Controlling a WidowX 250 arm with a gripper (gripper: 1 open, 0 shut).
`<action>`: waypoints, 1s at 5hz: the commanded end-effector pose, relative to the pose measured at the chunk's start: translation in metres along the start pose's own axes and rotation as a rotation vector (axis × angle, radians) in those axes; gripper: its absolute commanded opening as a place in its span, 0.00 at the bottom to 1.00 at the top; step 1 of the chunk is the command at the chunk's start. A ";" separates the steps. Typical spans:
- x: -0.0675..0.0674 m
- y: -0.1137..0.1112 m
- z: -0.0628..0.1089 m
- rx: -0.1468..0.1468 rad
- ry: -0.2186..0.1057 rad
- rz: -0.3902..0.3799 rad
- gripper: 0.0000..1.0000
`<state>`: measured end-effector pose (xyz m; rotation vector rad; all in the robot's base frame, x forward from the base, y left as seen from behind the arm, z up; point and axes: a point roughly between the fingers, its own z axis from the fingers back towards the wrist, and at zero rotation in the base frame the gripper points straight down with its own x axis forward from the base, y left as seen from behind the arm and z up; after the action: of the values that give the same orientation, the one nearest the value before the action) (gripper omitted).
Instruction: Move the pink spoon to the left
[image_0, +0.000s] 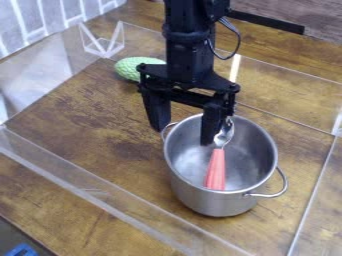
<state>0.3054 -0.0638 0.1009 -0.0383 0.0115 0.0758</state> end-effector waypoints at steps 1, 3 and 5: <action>0.002 -0.011 0.004 -0.011 -0.044 -0.017 1.00; 0.005 -0.024 -0.007 -0.026 -0.070 -0.012 1.00; 0.007 -0.031 -0.018 -0.028 -0.081 -0.012 1.00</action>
<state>0.3119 -0.0918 0.0726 -0.0519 -0.0324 0.0744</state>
